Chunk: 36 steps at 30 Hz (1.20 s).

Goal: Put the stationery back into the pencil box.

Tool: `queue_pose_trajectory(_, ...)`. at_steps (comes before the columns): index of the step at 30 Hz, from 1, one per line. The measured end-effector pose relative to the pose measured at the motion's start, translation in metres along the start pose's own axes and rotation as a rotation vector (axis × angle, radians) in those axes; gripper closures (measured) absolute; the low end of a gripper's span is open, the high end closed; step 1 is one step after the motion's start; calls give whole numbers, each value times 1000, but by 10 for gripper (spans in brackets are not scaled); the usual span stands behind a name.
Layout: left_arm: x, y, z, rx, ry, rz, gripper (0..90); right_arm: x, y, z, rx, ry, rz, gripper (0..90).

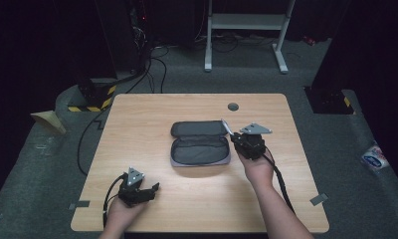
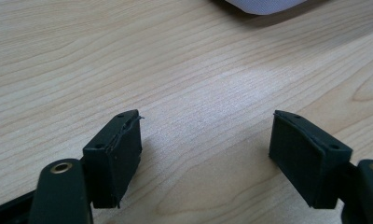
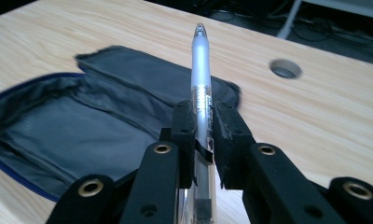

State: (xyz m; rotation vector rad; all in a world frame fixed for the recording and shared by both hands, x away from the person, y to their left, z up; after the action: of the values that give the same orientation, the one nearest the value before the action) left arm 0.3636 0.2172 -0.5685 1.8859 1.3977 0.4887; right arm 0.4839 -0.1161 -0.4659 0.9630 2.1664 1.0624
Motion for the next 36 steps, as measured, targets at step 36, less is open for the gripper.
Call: queue_pose_trajectory(36, -2, -17, -18, 6, -16, 17, 248, 80, 20, 56, 63, 210, -154, 783)
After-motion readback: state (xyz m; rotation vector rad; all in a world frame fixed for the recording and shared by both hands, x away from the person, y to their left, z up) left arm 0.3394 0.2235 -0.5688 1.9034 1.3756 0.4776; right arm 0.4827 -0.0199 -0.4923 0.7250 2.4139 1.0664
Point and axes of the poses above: each handheld gripper's, and its own axes: z roughly forward along the jaws, y roughly out of its top, x roughly to its left, the point moved 6 cm from there along z, roughly forward along the jaws, and after that the axes turned 9 degrees about -z, right-handed, at the moved point
